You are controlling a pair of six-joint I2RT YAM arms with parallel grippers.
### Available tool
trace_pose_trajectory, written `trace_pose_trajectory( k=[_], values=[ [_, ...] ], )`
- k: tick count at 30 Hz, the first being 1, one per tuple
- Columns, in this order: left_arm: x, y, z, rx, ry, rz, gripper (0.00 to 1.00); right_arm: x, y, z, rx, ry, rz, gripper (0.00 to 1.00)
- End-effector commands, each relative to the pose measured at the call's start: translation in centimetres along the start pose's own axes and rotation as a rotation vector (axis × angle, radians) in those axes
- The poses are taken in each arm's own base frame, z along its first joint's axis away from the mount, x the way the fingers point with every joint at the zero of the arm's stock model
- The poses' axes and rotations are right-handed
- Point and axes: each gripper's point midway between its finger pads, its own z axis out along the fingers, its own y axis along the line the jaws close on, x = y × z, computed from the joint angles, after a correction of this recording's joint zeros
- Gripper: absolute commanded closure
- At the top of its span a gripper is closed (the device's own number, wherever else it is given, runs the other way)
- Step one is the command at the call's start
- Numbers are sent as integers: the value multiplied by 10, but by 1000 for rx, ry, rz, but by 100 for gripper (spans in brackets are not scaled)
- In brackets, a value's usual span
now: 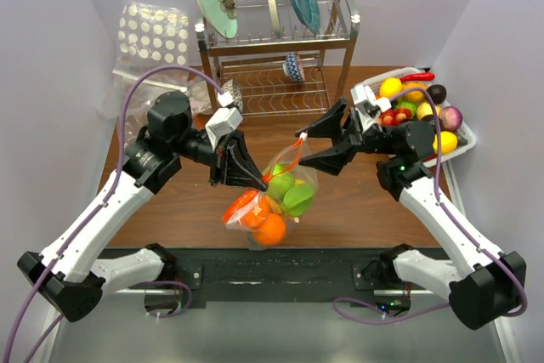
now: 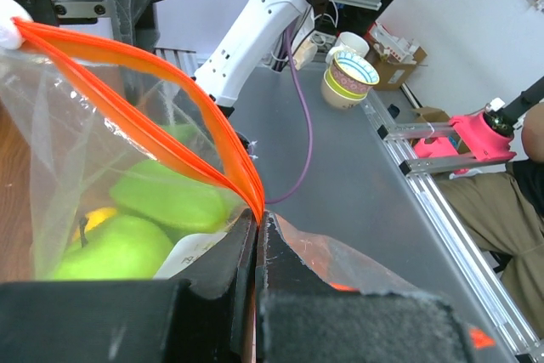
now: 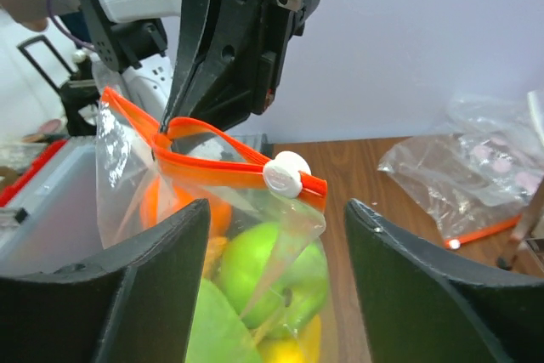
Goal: Place the food in the zip-top bag and seal the zipper
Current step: Zip the zipper food storage bag at the center of the board.
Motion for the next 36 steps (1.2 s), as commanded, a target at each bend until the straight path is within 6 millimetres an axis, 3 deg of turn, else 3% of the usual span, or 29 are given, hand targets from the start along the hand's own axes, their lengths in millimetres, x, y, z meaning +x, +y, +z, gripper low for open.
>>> trace_pose_trajectory(
  k=[1, 2, 3, 7, 12, 16, 19, 22, 23, 29, 30, 33, 34, 36],
  values=[
    [-7, -10, 1, 48, -7, 41, 100, -9, 3, 7, -26, 9, -25, 46],
    [-8, -11, 1, 46, -8, 44, 100, -9, 3, 7, -28, 9, -25, 51],
    [-7, -10, 1, 47, -7, 42, 100, -9, 4, 7, -27, 7, -24, 65],
    [-6, -9, 1, 41, -8, 48, 100, -9, 6, 6, -22, 6, -28, 99],
    [5, 6, 1, -27, 8, 20, 100, -6, -2, 2, 73, 8, -7, 100],
    [24, 60, -4, -278, 45, -35, 100, 3, -35, -12, 313, 27, -5, 100],
    [48, 106, -14, -476, 101, -125, 100, 21, -57, -27, 470, 45, 51, 100],
    [70, 142, -25, -627, 154, -195, 100, 48, -72, -36, 553, 70, 143, 100],
    [79, 152, -27, -654, 171, -219, 100, 67, -78, -39, 572, 91, 190, 100],
    [99, 187, -37, -781, 210, -266, 99, 153, -101, -65, 720, 169, 368, 100],
    [99, 189, -38, -791, 214, -267, 97, 154, -102, -69, 739, 159, 367, 100],
    [95, 196, -41, -822, 213, -256, 78, 162, -102, -77, 777, 159, 356, 100],
    [90, 196, -41, -827, 205, -243, 69, 162, -102, -79, 787, 164, 353, 100],
    [75, 195, -41, -830, 179, -205, 62, 163, -101, -82, 805, 184, 353, 100]
  ],
)
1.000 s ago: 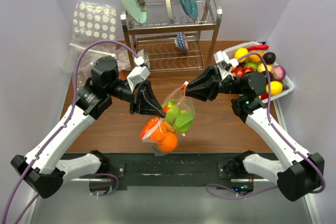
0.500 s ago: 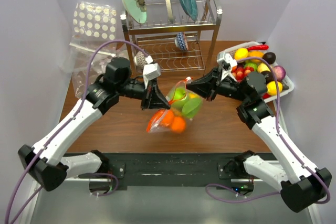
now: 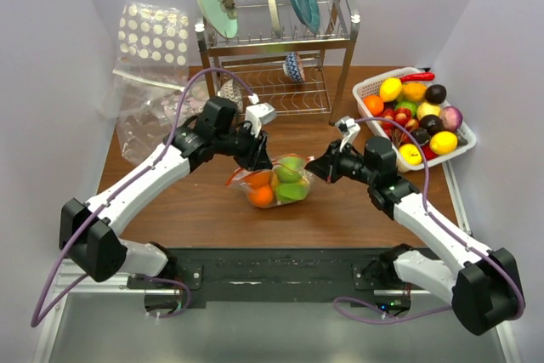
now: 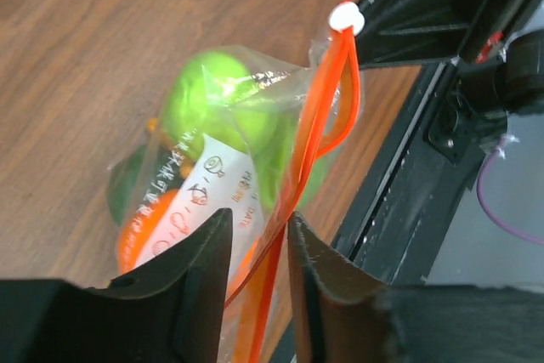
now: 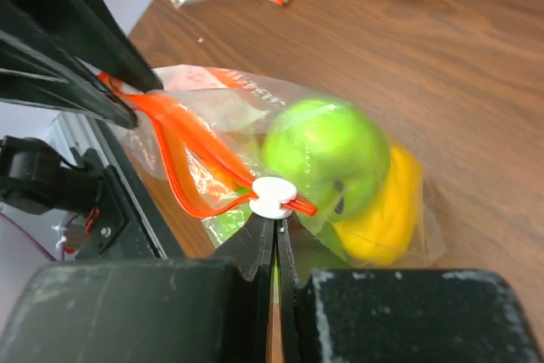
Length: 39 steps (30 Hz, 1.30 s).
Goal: Place the food in the zip-top bag and seal the zipper
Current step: Zip the zipper food storage bag at the center of the board.
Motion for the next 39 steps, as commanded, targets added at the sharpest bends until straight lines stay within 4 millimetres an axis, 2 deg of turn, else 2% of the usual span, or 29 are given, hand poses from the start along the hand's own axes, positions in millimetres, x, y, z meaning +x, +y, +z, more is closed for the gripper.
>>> trace_pose_trajectory(
  k=[1, 5, 7, 9, 10, 12, 13, 15, 21, 24, 26, 31, 39],
  values=[
    [-50, -5, -18, -42, -144, 100, 57, -26, 6, -9, 33, -79, -57, 100],
    [-81, -14, -33, -43, -221, 155, 46, -33, 16, -17, 17, -85, -73, 100],
    [-90, -18, -32, -31, -227, 173, 39, -37, 22, -21, 6, -88, -79, 100],
    [-103, -25, -35, -22, -241, 199, 39, -43, 29, -24, -11, -93, -88, 100],
    [-104, -27, -27, -15, -226, 204, 38, -44, 32, -25, -21, -88, -88, 100],
    [-114, -32, -25, -18, -233, 232, 38, -50, 38, -26, -36, -85, -89, 100],
    [-113, -38, -17, -4, -217, 248, 38, -47, 39, -27, -32, -57, -72, 100],
    [-116, -49, -9, 5, -209, 276, 38, -55, 46, -27, -42, -38, -63, 100],
    [-123, -85, -3, 65, -242, 392, 38, -67, 54, -35, -12, 4, -39, 100],
    [-125, -98, -1, 123, -268, 439, 44, -67, 55, -36, -8, 17, -31, 100],
    [-127, -100, 1, 138, -279, 452, 44, -66, 56, -36, -13, 18, -26, 100],
    [-131, -90, 7, 94, -285, 449, 46, -66, 58, -35, -28, 17, -19, 100],
    [-121, -88, 20, 118, -246, 442, 48, -68, 62, -36, -40, 11, -17, 100]
  ],
)
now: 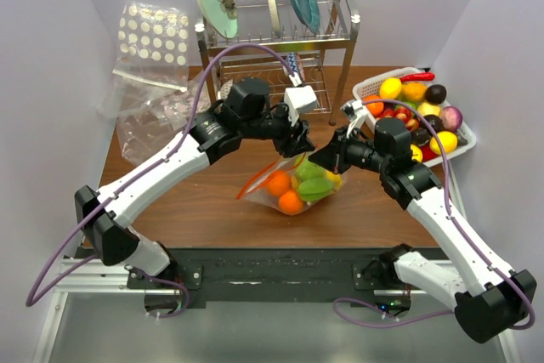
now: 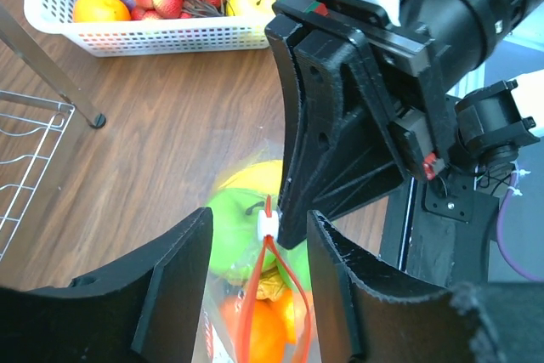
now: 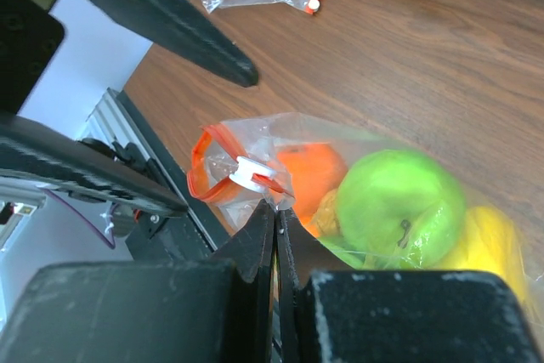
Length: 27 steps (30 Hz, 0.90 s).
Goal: Place the food in the zip-top bag and seal the zipper
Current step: Zip the zipper food storage bag at the center of the board.
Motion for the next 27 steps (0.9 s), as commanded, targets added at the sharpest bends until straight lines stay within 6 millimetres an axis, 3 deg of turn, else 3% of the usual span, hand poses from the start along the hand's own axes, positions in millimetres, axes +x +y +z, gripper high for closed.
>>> trace_pose_trajectory(
  k=[1, 11, 16, 21, 27],
  values=[
    [-7, 0, 7, 27, -27, 39, 48, -17, 17, -5, -48, -38, -27, 100],
    [6, 2, 14, 19, 23, 29, 65, -19, 19, -5, -52, -37, -26, 100],
    [9, 1, 16, 23, 30, 20, 88, -20, 19, -6, -51, -42, -28, 100],
    [8, 0, 15, 26, 30, 15, 100, -20, 21, -8, -56, -47, -37, 100],
    [-4, -8, 5, 45, -5, 28, 100, -15, 16, -8, -44, -43, -50, 98]
  ],
)
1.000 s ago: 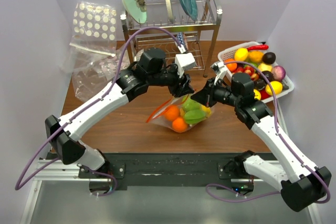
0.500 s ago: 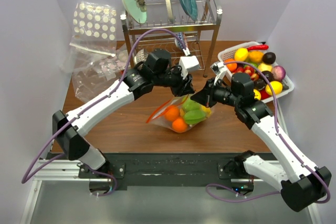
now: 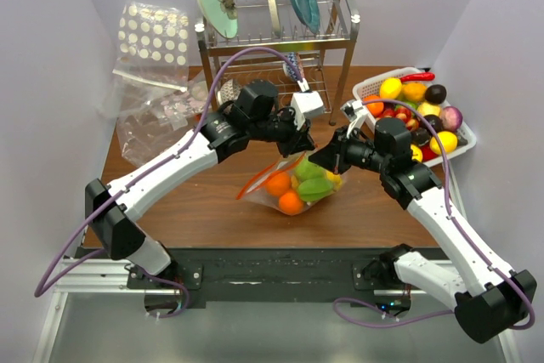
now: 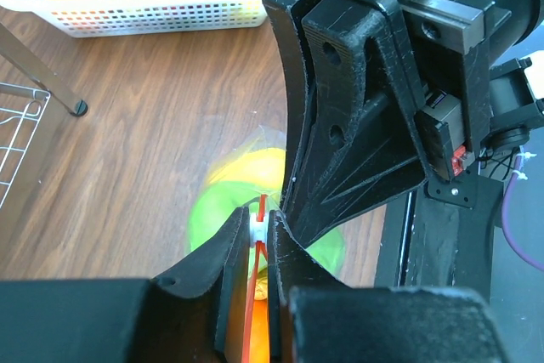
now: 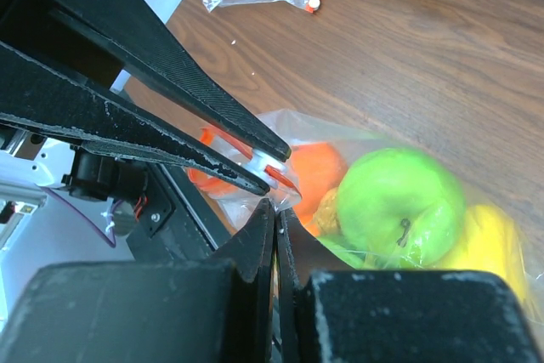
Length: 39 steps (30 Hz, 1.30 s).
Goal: Place the food in the zip-top bag and seal the zipper
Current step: Zip the zipper food storage bag at the center of the board.
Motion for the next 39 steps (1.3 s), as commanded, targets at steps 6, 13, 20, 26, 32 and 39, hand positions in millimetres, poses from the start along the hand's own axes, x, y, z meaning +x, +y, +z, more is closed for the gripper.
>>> trace_pose_trajectory(
  k=[6, 13, 20, 26, 32, 39],
  values=[
    [-34, -20, -24, 50, -93, 47, 100, -13, 15, -6, -63, -45, -109, 53],
    [-42, -39, -37, 123, -117, 64, 100, -18, 28, -13, -133, -73, -235, 56],
    [-47, -57, -52, 198, -125, 86, 100, -20, 47, -22, -222, -117, -290, 64],
    [-49, -60, -58, 197, -131, 95, 100, -19, 57, -27, -269, -122, -299, 98],
    [-36, -53, -56, 157, -101, 92, 100, -22, 53, -28, -238, -135, -271, 100],
    [-1, -42, -47, 101, -41, 42, 100, -33, 32, -27, -87, -202, -175, 100]
  ],
)
